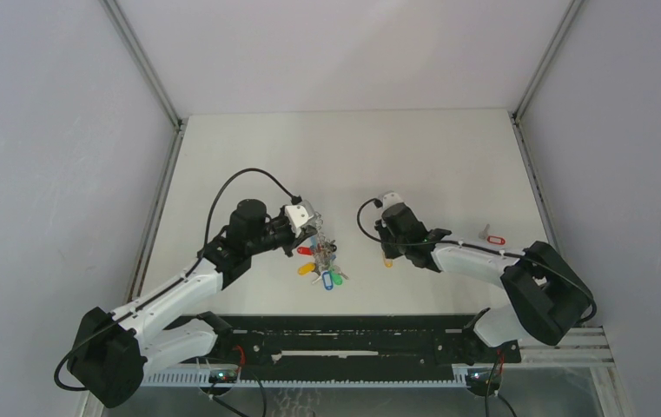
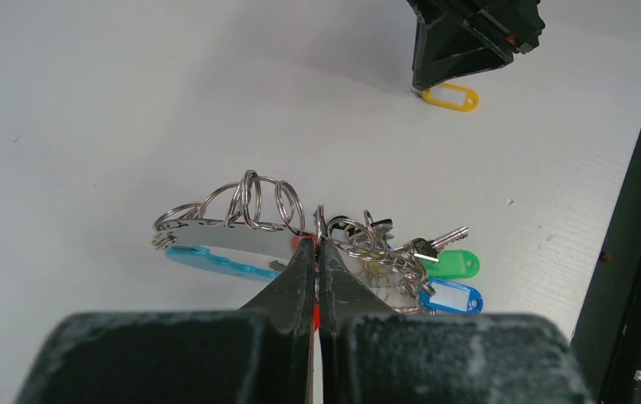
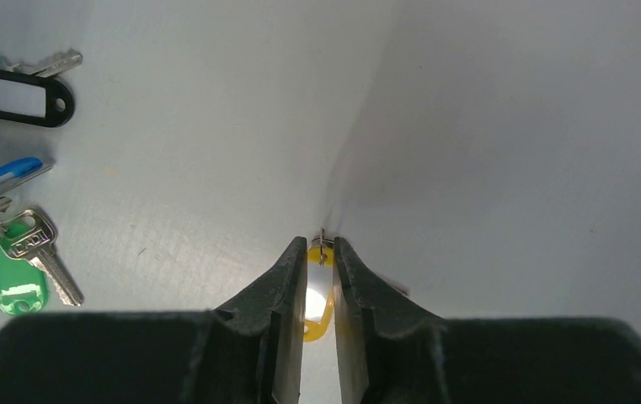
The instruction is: Put the keys on the keyring
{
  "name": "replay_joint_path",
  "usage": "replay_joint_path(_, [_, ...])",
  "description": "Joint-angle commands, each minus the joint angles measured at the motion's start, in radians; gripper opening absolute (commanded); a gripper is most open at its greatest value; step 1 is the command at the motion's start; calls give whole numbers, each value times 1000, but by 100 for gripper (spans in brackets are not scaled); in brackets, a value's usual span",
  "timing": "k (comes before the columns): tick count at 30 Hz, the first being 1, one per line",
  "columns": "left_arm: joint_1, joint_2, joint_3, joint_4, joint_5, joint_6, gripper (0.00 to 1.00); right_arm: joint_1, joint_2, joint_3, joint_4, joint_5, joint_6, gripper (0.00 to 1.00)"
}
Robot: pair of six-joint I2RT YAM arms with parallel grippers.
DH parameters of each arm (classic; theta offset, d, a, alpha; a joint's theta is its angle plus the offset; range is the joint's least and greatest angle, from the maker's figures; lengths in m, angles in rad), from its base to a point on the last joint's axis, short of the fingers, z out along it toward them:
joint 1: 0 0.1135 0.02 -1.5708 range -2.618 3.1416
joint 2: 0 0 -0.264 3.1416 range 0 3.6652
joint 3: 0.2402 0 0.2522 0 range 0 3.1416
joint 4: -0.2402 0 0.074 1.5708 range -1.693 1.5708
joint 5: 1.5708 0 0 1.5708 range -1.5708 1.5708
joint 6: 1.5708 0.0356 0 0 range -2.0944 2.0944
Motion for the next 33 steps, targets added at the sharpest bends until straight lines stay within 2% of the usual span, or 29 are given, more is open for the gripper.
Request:
replay_joint_path(1, [-5,-13,14,72,20,14,0,14,12,0,30,17,24,16])
replay_joint_path(14, [-4,-13,14,71,23,13,0,23,34,1,4,36,27,12])
replay_joint_path(18, [-4,-15,14,71,25,11,0,27,34,2,1,38,25,7])
replay_joint_path(20, [-4,-17,12,72,25,12,0,27,34,13,-16,43,21,1])
replay_joint_path(25, [-5,-16,12,72,23,12,0,26,29,79,-125,35,1,0])
replay_joint_path(33, [-4,-16,14,69,25,13,0,9,134,315,-465,-20,2,0])
